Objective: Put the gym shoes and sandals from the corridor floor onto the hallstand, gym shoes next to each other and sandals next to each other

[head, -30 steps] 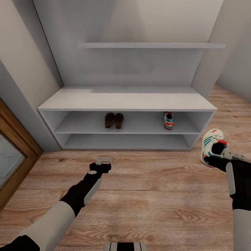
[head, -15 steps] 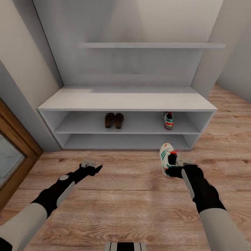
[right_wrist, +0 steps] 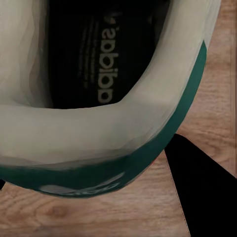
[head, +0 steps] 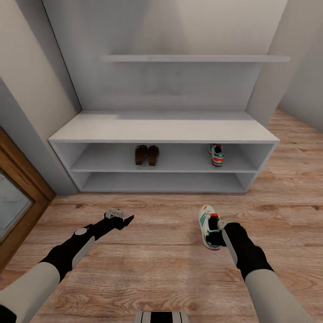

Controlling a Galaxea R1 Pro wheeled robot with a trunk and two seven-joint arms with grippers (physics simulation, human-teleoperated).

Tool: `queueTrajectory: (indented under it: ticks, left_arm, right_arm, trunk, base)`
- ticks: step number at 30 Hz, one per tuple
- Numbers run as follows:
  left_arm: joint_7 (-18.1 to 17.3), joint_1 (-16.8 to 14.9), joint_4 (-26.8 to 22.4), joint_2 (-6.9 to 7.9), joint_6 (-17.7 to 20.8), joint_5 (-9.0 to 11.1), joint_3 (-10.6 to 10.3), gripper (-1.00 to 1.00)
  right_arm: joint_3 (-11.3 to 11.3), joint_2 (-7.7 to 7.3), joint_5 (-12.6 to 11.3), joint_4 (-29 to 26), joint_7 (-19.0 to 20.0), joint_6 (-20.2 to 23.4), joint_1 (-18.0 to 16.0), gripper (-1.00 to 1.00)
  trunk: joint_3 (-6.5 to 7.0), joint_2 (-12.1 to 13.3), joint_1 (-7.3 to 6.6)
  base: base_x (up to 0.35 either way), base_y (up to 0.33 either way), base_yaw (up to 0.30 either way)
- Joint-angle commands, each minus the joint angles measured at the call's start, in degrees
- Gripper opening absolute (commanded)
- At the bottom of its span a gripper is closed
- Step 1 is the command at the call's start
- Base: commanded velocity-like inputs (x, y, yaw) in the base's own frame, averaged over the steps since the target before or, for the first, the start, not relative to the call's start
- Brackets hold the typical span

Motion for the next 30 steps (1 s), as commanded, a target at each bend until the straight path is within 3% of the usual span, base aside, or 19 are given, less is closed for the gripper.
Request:
queueTrajectory:
  ticks: [1, 14, 16, 19, 23, 30]
  left_arm:
    - [0.1, -0.1, 0.0, 0.02, -0.3, 0.4, -0.4, 1.0]
    - [0.0, -0.1, 0.1, -0.02, -0.3, 0.4, -0.4, 1.0]
    - [0.0, -0.1, 0.1, -0.02, -0.3, 0.4, -0.4, 1.0]
    - [0.0, -0.1, 0.1, -0.03, -0.3, 0.4, -0.4, 1.0]
    - [0.0, -0.1, 0.1, -0.05, -0.3, 0.4, -0.4, 1.0]
    - [0.0, -0.1, 0.0, -0.07, -0.3, 0.4, -0.4, 1.0]
  right_arm:
    - [-0.1, 0.02, 0.5, 0.0, 0.0, 0.2, -0.2, -1.0]
    - [-0.1, 0.02, 0.9, -2.4, -0.1, 0.1, -0.9, -1.0]
    - [-0.1, 0.04, 0.9, -3.7, -0.1, -2.1, -0.9, -1.0]
    - [-0.1, 0.11, 0.9, -4.9, -0.2, -9.8, -1.0, -1.0]
    - [-0.1, 0.39, 0.9, -6.0, -0.2, -10.7, -1.0, -1.0]
    - [0.0, 2.38, 0.9, -9.0, -0.1, -10.9, -1.7, -1.0]
  trunk:
    - [-0.04, 0.0, -0.01]
    - [-0.04, 0.0, -0.01]
    - [-0.04, 0.0, -0.01]
    - [-0.04, 0.0, -0.01]
    - [-0.04, 0.0, -0.01]
    - [-0.04, 0.0, -0.01]
  base:
    - [0.0, 0.0, 0.0]
    - [0.0, 0.0, 0.0]
    - [0.0, 0.0, 0.0]
    - [0.0, 0.0, 0.0]
    - [0.0, 0.0, 0.0]
    - [0.0, 0.0, 0.0]
